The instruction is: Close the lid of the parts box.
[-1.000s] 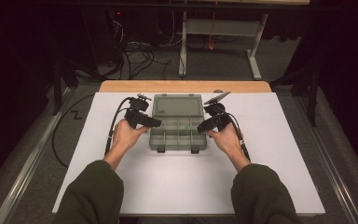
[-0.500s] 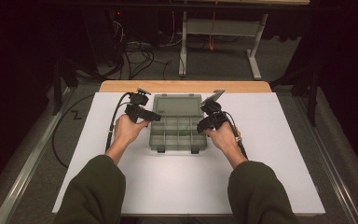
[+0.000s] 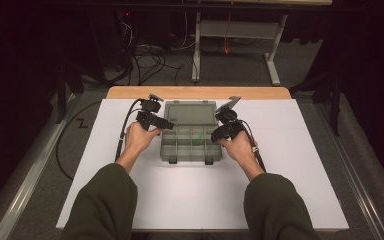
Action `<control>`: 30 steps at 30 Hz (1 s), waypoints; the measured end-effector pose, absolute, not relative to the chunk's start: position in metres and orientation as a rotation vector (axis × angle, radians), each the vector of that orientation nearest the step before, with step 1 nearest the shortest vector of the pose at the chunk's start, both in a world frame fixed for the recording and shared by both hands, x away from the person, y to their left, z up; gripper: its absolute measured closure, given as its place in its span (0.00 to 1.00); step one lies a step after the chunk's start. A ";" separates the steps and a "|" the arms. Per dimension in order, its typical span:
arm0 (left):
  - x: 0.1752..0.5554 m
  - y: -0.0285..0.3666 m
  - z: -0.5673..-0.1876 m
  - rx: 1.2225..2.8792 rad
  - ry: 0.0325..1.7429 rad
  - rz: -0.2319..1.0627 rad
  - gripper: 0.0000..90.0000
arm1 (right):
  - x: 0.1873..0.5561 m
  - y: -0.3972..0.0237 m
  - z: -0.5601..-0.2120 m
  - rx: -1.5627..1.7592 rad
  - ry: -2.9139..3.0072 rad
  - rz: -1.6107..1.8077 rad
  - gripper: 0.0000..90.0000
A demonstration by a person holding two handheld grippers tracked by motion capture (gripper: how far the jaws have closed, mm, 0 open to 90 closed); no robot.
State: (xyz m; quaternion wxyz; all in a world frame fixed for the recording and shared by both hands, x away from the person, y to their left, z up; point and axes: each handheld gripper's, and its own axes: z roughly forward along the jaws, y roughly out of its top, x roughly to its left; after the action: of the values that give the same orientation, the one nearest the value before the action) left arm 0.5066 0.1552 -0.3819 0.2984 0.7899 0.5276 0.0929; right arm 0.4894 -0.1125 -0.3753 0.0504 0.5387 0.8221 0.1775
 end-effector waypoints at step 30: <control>0.558 0.151 -0.394 2.028 1.571 0.059 0.38 | 0.488 -0.109 -0.375 1.589 2.518 0.497 0.66</control>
State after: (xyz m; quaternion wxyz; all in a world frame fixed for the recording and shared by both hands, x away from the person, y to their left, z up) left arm 0.5577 0.1510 -0.3941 0.2840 0.7579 0.5869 0.0221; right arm 0.4884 -0.1092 -0.3745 0.0615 0.5255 0.8325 0.1644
